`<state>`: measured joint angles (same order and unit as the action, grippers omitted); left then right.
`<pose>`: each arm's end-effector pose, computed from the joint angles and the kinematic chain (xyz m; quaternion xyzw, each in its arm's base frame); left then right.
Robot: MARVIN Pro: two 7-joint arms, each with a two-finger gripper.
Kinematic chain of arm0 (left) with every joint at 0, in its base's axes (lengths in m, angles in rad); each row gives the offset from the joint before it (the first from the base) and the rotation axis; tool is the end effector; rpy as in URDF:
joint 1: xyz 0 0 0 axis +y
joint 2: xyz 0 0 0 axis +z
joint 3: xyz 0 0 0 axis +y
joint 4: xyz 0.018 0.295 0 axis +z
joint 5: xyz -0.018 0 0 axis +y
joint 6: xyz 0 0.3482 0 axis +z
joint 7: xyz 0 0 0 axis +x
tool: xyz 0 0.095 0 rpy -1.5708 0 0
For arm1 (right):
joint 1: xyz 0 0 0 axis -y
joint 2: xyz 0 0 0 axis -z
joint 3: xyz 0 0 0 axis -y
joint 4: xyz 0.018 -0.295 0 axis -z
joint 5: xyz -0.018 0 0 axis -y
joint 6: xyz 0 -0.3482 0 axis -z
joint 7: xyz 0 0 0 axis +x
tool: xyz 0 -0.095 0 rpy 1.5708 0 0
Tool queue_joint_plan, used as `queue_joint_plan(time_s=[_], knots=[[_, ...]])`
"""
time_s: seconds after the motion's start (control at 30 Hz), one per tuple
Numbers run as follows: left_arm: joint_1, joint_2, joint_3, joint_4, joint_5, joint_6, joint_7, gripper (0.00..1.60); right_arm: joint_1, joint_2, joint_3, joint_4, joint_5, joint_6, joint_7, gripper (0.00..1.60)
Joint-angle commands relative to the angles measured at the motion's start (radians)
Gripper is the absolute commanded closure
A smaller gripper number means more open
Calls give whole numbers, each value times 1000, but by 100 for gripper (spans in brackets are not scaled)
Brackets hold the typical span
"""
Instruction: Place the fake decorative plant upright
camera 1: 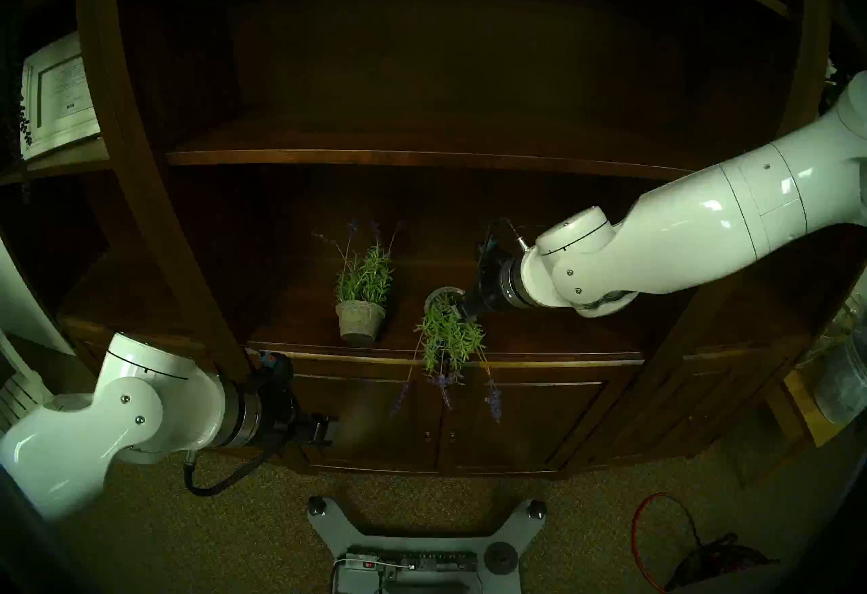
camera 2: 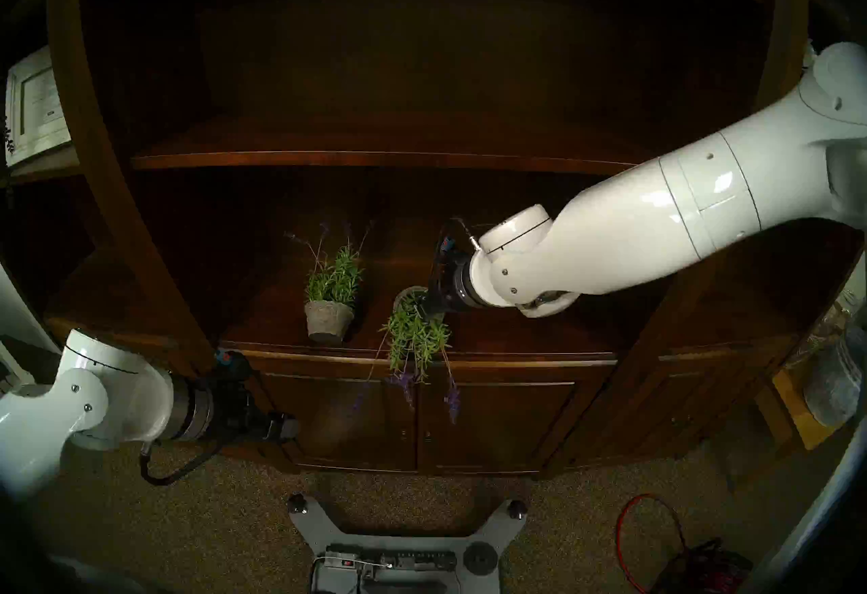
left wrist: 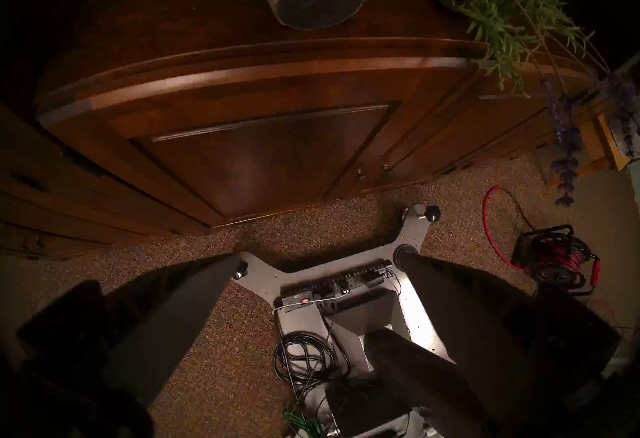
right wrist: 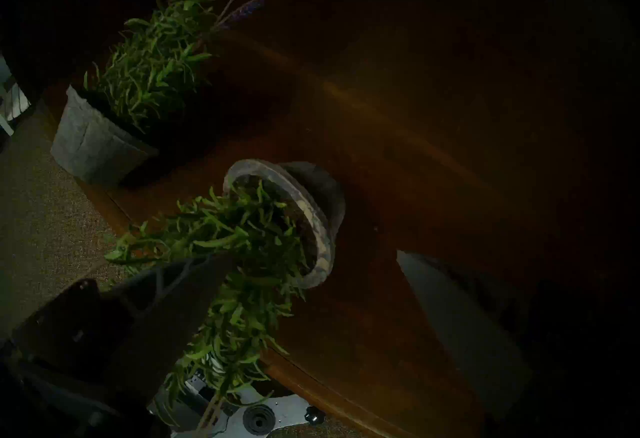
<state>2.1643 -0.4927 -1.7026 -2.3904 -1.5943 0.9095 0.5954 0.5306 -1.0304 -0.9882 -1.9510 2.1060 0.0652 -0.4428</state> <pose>0.2631 0.0380 -0.2269 0.9606 -0.1184 0.2259 0.1104 0.4242 0.0961 -0.1929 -0.8872 -0.2968 -0.3513 0.0357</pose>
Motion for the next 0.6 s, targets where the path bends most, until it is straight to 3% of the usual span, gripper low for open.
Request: queue_joint_plan(time_s=[0.0,0.57], knots=[[-8,1,-12,-11,0,-1,0,0,15,6,28,12,-22,-37,16,0],[-8,1,-13,-12,0,-1,0,0,3,9,36,24,-45,-96,56,0]])
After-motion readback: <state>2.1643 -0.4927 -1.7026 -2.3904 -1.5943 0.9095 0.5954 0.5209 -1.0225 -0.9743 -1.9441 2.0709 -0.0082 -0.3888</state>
